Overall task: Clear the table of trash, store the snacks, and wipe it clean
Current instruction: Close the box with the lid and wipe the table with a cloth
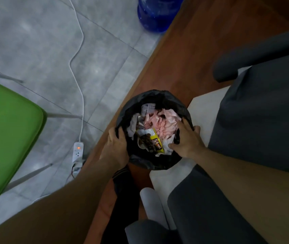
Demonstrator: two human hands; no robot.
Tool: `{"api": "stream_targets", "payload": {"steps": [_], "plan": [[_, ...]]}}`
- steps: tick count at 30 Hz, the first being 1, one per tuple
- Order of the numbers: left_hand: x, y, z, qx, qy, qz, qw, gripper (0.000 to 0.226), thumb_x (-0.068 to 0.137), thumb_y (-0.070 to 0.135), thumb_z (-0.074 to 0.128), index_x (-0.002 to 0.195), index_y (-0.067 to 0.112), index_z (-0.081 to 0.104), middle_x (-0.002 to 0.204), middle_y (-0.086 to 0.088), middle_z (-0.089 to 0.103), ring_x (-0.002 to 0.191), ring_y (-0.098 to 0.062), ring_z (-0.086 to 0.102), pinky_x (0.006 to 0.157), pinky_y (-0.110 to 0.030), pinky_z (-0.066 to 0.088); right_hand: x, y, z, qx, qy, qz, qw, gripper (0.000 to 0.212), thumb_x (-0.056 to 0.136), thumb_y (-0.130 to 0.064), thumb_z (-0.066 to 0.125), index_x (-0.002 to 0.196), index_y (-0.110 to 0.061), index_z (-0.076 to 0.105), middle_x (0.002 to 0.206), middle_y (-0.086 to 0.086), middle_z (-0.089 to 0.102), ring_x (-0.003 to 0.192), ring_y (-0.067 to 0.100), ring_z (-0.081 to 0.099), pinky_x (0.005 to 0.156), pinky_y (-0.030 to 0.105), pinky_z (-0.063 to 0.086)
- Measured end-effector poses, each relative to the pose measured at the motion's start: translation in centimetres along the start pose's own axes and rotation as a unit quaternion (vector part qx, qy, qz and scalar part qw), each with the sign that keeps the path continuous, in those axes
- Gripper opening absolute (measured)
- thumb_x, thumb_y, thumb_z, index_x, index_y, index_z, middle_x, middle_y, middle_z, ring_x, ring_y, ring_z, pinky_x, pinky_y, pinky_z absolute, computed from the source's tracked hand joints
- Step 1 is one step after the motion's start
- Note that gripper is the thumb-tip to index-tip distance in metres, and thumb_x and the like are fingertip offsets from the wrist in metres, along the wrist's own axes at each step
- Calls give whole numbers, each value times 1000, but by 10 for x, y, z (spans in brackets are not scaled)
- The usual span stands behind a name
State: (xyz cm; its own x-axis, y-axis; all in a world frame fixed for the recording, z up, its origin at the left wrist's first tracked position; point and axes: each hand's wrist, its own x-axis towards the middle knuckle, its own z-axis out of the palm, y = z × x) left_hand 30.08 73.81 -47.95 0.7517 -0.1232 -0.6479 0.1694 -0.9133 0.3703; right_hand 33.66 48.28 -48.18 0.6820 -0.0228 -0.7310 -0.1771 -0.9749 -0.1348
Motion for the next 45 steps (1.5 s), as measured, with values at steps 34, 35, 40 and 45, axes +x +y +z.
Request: {"api": "stream_targets", "payload": {"steps": [34,35,40,45], "plan": [[-136,112,-214,181,66,44,980,57,100,37,37,151,15,28,156,-10,30,142,-28,30,116,-41,24,-186,-88,-188,-23,13,-97,995,74,99,-68,23,159,-27,17,168,-3,6,153,30,1,123,50,8],[-150,120,-225,187,82,46,978,56,100,37,35,151,15,29,156,-10,30,142,-28,30,116,-41,23,-199,-88,-200,-26,27,-103,994,74,98,-69,22,159,-27,18,168,-3,7,153,30,1,123,50,6],[-218,155,-270,189,121,34,974,56,102,41,30,152,15,29,158,-10,28,144,-30,26,118,-44,20,-264,-90,-254,-31,88,-134,987,78,95,-73,19,158,-28,24,167,-1,13,153,30,1,123,50,2],[-279,191,-309,189,168,24,967,59,102,44,28,153,15,24,161,-10,22,146,-30,23,119,-45,19,-327,-92,-299,-33,144,-160,976,74,97,-70,22,156,-26,28,165,0,20,153,31,6,122,50,2]]}}
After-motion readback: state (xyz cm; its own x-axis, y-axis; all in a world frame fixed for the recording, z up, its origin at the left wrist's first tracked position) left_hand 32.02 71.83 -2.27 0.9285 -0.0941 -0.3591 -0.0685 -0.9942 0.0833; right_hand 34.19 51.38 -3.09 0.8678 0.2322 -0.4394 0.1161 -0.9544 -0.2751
